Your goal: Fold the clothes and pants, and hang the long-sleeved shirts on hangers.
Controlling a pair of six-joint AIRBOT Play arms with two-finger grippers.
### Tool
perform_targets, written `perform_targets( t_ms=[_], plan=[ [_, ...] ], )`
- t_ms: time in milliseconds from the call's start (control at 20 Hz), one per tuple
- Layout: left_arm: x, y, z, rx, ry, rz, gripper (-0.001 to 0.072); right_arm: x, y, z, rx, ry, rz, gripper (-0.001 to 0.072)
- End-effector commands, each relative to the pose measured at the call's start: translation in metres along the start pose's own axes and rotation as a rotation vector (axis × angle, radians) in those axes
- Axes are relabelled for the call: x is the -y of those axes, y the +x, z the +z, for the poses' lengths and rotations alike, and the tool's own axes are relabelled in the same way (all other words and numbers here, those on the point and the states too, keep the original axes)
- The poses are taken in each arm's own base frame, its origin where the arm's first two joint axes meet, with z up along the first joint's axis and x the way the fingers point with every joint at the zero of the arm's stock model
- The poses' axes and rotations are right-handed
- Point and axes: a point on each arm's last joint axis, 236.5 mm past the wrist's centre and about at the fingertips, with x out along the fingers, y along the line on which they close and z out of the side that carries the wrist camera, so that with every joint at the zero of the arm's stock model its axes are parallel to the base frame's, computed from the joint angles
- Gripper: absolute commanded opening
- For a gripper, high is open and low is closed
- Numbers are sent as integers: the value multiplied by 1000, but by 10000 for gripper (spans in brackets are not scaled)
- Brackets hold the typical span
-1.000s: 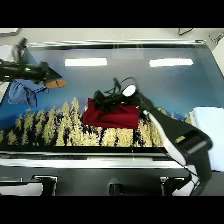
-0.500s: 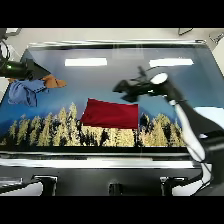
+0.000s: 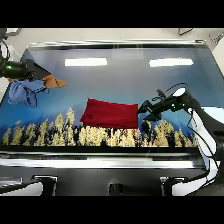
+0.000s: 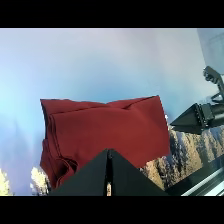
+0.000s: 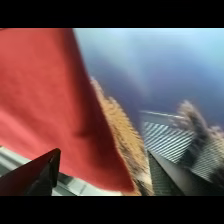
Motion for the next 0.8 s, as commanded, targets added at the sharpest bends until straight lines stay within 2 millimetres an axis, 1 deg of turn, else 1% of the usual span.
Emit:
perform_targets(
  t_ms=[0,50,200,350,400,450,500,550,600,650,700,750],
  plan=[
    [1,0,-1,-4,0,-4,22,-16,13,2,-7,-22,147,602],
    [2,0,-1,-4,-5,-4,22,-16,15,3,-8,-12,157,601],
    [3,1,-1,-6,-5,-7,22,-13,23,4,-23,17,173,562],
    [8,4,-3,-12,2,-17,22,-16,37,0,-43,8,162,541],
    [11,5,-3,-13,3,-24,22,-17,43,2,-32,-4,152,500],
    [13,5,-3,-14,5,-31,22,-20,49,5,-14,-13,143,368],
    [13,5,-3,-14,5,-31,22,-24,51,7,0,-22,146,171],
    [14,6,-3,-15,5,-32,22,-31,49,8,3,-41,167,38],
    [14,5,-3,-15,5,-32,22,-45,39,11,11,-81,212,38],
    [13,6,-3,-15,5,-32,22,-58,24,14,29,-130,242,38],
    [13,6,-3,-15,6,-31,22,-71,3,20,61,-177,256,38],
    [13,6,-3,-15,7,-31,22,-84,-26,28,113,-223,269,38]
  ],
)
